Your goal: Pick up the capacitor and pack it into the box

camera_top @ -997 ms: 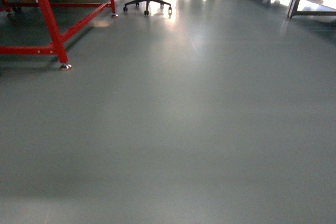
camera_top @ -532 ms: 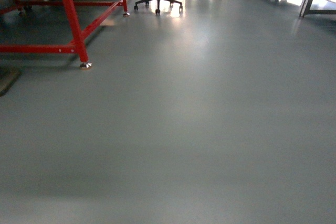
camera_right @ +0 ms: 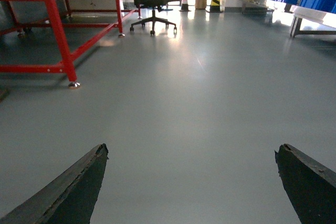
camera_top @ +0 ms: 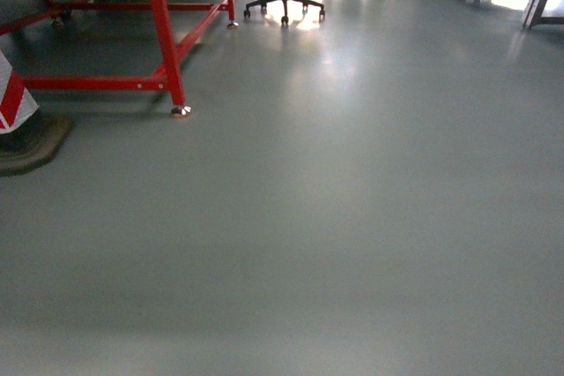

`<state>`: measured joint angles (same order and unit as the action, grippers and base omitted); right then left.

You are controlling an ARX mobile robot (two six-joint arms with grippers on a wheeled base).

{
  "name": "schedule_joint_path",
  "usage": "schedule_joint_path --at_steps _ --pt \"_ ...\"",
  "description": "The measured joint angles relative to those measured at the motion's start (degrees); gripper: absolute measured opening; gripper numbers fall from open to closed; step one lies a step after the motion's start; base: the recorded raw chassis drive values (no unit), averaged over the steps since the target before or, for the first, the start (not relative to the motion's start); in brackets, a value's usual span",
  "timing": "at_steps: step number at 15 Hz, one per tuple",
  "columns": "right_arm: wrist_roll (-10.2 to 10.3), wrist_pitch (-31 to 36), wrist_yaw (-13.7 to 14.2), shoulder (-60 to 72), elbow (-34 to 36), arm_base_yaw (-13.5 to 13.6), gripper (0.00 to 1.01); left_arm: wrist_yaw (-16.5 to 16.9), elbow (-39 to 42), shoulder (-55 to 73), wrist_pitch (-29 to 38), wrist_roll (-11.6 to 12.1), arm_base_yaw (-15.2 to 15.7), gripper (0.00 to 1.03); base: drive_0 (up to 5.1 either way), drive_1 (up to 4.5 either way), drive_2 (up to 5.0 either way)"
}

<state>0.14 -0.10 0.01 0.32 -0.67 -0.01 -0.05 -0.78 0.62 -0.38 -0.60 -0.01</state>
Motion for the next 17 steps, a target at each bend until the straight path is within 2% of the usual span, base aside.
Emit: schedule_joint_path --at_steps 17 --pt "0.00 -0.24 0.00 0.00 0.00 0.00 0.98 0.04 0.00 0.00 0.02 0.00 0.00 0.44 -5.0 2.42 2.4"
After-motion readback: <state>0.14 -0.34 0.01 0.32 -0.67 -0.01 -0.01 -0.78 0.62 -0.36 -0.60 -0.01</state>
